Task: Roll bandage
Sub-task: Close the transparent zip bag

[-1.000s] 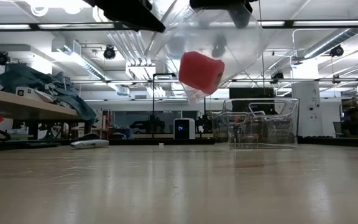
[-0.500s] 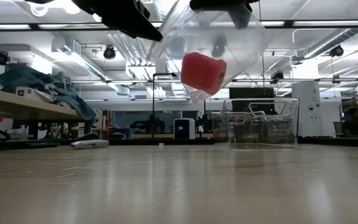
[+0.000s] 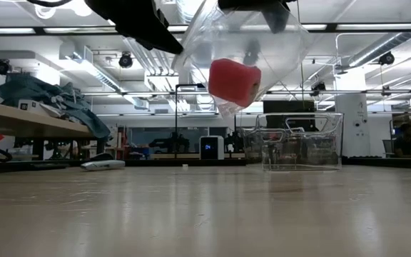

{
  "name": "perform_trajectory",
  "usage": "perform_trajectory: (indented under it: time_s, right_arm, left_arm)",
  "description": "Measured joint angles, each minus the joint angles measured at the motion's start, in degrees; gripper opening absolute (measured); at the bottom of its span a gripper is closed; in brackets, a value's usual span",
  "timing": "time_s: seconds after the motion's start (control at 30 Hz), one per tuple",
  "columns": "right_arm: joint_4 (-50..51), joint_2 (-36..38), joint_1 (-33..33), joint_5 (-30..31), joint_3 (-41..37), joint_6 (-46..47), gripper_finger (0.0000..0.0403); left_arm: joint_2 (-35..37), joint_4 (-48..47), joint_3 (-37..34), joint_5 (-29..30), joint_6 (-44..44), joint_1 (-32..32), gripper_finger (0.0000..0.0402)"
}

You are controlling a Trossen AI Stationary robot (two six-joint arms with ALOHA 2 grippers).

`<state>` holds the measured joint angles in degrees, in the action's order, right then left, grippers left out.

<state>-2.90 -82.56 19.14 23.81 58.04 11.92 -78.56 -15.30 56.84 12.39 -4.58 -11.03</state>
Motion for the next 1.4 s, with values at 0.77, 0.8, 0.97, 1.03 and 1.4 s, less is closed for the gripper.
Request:
perform_trajectory:
  time_s: [0.77,0.8,0.97,1.03,1.4]
  right_arm:
    - [-9.41,0.66,0.00,-3.48,-5.54,-2.94,0.0000]
    - [-11.55,0.81,0.00,-3.48,-6.89,-3.76,0.0000]
    - [-22.44,0.90,-0.02,-3.27,-13.68,-8.82,0.0000]
    - [-27.30,0.71,0.20,-3.25,-16.40,-11.40,0.0000]
    - [-43.49,-0.07,3.23,-2.36,-22.82,-24.42,0.0000]
  left_arm:
    - [2.51,-5.99,0.26,-1.84,2.55,-0.01,0.0023]
    - [3.13,-6.61,0.26,-2.03,3.19,-0.02,0.0024]
    - [6.36,-8.67,0.20,-2.30,6.19,-0.02,0.0021]
    - [7.50,-8.52,0.10,-2.32,6.53,-0.02,0.0021]
    - [5.67,9.10,0.02,-9.27,0.74,-0.59,0.0033]
